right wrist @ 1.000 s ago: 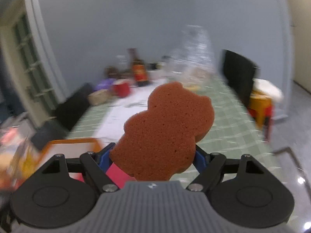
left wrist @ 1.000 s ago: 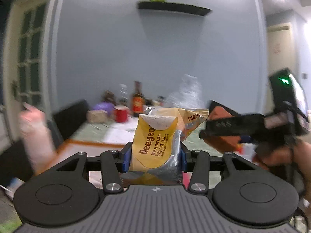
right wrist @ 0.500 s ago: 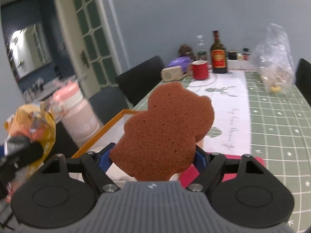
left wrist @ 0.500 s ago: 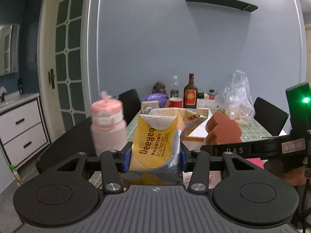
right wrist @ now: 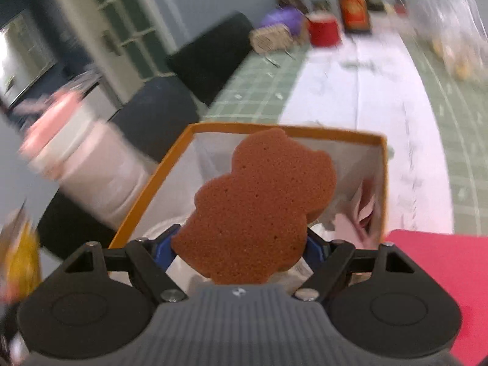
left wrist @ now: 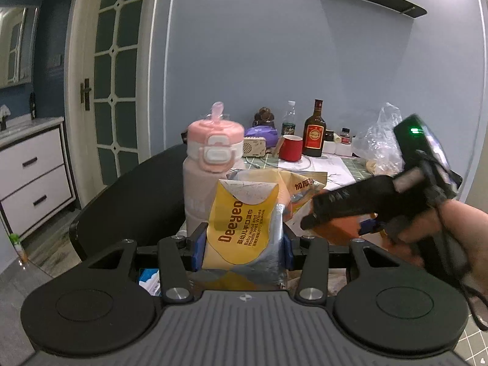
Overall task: Organize soft objects
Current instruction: 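Carry the sponge over the orange box and open the right gripper, then lower the Deeyeo bag into the orange box and open the left gripper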
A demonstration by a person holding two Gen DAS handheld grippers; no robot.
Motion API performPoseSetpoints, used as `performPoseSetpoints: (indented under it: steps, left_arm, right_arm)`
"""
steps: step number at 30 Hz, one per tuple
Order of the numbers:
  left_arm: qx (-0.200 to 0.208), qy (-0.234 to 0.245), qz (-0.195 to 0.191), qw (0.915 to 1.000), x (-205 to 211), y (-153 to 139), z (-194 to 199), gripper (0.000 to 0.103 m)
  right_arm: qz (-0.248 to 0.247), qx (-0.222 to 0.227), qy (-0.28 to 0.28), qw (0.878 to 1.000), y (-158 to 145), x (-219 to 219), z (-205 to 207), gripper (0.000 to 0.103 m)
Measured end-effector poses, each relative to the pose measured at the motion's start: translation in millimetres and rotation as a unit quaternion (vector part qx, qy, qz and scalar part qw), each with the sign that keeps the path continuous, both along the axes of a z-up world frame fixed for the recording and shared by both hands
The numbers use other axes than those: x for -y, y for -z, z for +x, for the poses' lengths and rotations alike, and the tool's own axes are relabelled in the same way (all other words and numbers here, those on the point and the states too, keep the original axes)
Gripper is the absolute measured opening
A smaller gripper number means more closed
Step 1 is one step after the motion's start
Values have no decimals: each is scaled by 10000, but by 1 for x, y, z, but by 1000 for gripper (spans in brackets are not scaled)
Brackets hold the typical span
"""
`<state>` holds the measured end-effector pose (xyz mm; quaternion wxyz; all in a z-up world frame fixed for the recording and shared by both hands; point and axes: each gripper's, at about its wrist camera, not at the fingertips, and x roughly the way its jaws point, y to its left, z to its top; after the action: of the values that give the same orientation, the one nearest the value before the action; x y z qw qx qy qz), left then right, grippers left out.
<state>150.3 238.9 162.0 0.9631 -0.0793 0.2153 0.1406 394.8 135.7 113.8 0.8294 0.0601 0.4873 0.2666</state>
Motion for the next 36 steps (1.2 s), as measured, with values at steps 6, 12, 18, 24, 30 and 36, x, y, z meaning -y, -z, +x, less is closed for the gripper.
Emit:
performPoseSetpoints:
  steps: [6, 12, 18, 24, 30, 36]
  left_arm:
    - [-72, -63, 36, 9999, -7, 1, -1, 53]
    - [-117, -80, 86, 9999, -9, 0, -8, 53]
    - [-129, -30, 174, 9998, -2, -5, -10, 53]
    - [-62, 138, 291, 9995, 8, -20, -4, 53]
    - [62, 266, 188, 9995, 16, -44, 15, 53]
    - [-162, 269, 284, 9991, 31, -46, 47, 53]
  right_arm:
    - [253, -735, 955, 9924, 26, -14, 27, 79]
    - [473, -1701, 1133, 9778, 50, -23, 47, 88]
    - [686, -1744, 323, 9817, 34, -7, 44, 100]
    - [1402, -1638, -639, 9744, 3, 29, 19, 100]
    - [551, -172, -1132, 9919, -34, 40, -30, 100]
    - [-1047, 1863, -1115, 9705, -40, 59, -73, 100]
